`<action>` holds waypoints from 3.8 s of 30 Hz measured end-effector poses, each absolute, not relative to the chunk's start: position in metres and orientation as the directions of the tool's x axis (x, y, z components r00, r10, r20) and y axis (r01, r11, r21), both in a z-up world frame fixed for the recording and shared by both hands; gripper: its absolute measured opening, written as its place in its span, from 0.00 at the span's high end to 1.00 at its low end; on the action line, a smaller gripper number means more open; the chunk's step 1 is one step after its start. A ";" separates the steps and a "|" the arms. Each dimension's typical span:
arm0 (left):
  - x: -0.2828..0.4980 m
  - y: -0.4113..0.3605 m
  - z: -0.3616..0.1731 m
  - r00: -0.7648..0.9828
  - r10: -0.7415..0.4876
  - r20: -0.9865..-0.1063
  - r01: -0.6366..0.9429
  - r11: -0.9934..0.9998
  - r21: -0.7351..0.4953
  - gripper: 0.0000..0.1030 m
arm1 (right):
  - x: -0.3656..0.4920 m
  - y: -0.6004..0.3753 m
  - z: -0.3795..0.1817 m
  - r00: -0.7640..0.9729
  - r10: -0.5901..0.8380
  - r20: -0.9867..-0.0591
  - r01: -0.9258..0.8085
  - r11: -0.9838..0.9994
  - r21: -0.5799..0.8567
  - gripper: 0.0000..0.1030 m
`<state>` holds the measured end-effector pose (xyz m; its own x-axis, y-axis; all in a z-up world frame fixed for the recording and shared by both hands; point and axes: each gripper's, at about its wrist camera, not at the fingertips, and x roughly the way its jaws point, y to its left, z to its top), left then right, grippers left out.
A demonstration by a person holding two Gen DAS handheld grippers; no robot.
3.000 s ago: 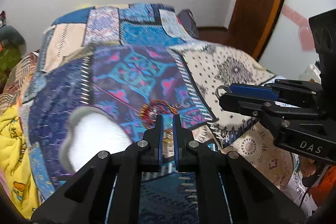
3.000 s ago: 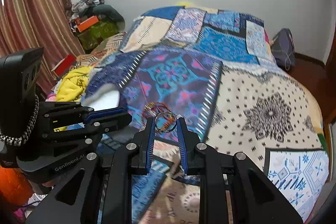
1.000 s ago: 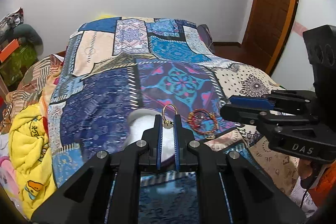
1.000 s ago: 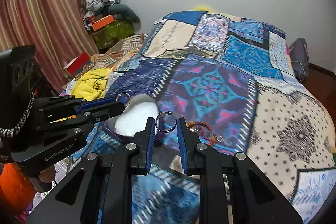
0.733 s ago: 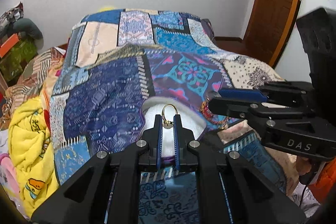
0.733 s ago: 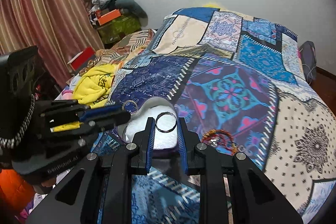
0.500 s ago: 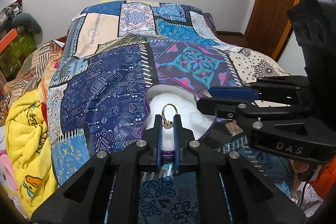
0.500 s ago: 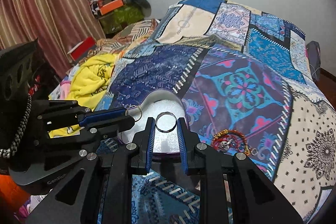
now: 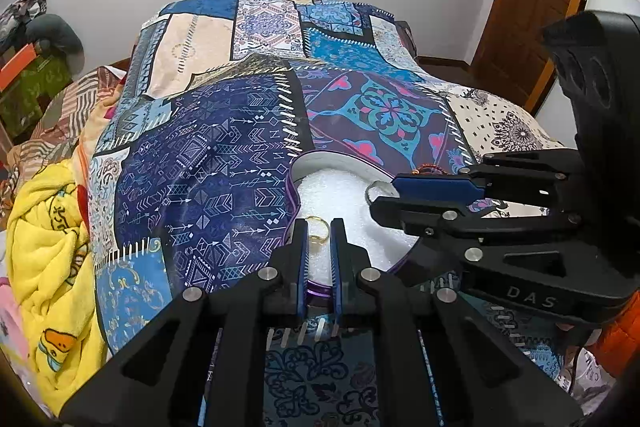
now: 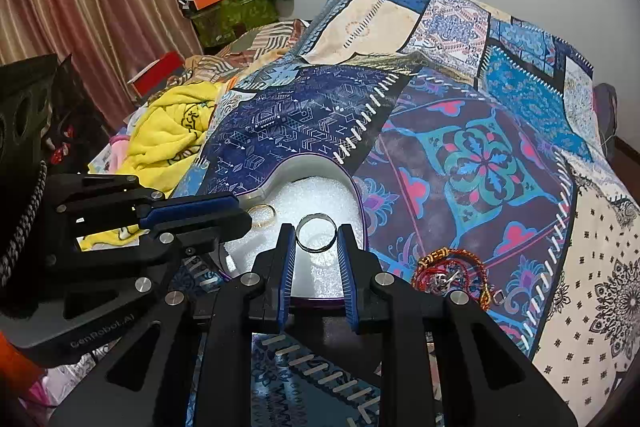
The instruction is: Organize jewelry
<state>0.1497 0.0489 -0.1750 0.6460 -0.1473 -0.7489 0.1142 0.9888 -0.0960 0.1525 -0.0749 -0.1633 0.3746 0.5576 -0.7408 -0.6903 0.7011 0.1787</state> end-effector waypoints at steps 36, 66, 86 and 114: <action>0.125 0.004 -0.142 0.677 -0.127 -0.725 0.134 0.990 -0.048 0.43 | 0.131 -0.149 -0.130 0.530 0.465 -0.709 -0.578 0.810 0.098 0.57; 0.191 -0.074 -0.216 0.469 -0.279 -0.838 0.255 0.951 -0.174 0.72 | 0.152 -0.232 -0.170 0.502 0.393 -0.770 -0.439 0.883 0.165 0.57; 0.167 -0.072 -0.193 0.514 -0.265 -0.816 0.311 0.944 -0.110 0.93 | 0.152 -0.220 -0.169 0.487 0.423 -0.764 -0.467 0.865 0.181 0.57; 0.138 -0.002 -0.194 0.500 -0.266 -0.824 0.246 0.956 -0.160 0.93 | 0.138 -0.128 -0.183 0.337 0.499 -0.799 -0.672 0.721 0.167 0.65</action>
